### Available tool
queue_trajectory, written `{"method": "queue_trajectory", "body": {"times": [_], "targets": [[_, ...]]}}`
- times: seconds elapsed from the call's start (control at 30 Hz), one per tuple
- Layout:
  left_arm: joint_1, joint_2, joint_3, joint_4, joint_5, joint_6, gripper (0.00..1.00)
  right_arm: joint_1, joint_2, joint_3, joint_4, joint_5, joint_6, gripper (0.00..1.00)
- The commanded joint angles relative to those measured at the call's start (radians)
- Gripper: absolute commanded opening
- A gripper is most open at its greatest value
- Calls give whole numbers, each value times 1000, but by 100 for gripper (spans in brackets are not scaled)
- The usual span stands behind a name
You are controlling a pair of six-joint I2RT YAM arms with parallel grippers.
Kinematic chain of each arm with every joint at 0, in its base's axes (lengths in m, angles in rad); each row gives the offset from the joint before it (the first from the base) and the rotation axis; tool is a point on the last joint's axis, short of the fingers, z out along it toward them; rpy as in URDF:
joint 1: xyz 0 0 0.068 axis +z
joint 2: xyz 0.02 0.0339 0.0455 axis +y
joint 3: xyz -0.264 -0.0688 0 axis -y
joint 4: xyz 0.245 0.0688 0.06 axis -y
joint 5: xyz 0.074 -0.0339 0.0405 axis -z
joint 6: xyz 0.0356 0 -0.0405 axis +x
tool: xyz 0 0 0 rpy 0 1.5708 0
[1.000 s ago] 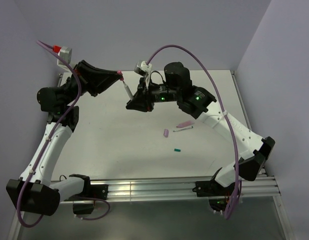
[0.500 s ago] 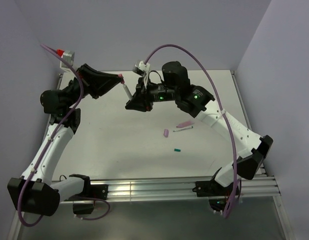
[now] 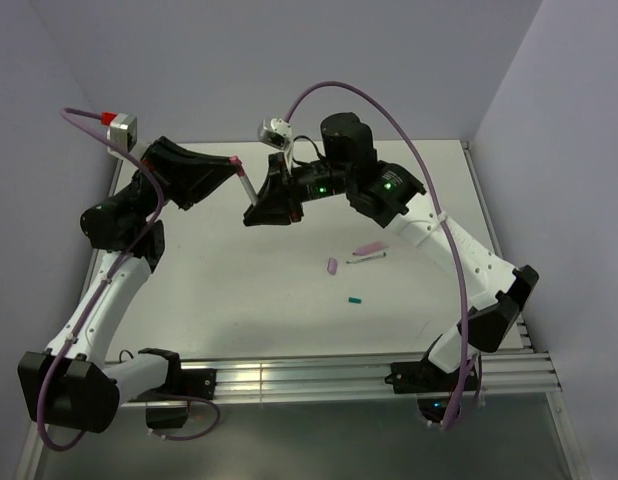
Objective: Insert the pens into the pen caps
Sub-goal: Insert the pen cap onto the pen.
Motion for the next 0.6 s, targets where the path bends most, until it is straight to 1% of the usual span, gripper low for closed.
{"method": "queue_trajectory", "body": {"times": [0.0,0.1,0.17,0.27,0.3,0.37,0.4,0.47,0.5,0.57], "targets": [[-18,35,-20,192,82,-120,1,8,13,85,169,-204,59,0],[-25,38,-19,250,82,-134,2,8,22,107,203,-270,94,0],[-34,32,-17,250,93,-133,4,8,24,108,224,-289,108,0],[-40,21,-11,239,105,-131,11,9,21,104,227,-297,113,0],[-40,18,-5,227,106,-125,16,9,19,99,227,-298,114,0],[-40,12,1,216,111,-119,22,9,13,94,227,-297,113,0],[-40,10,7,194,113,-115,27,9,12,91,227,-295,114,0],[-40,10,15,171,113,-104,33,9,7,90,227,-292,113,0],[-40,12,24,146,110,-101,39,9,7,91,227,-289,110,0],[-37,15,32,112,96,-95,46,9,7,91,226,-277,110,0]]}}
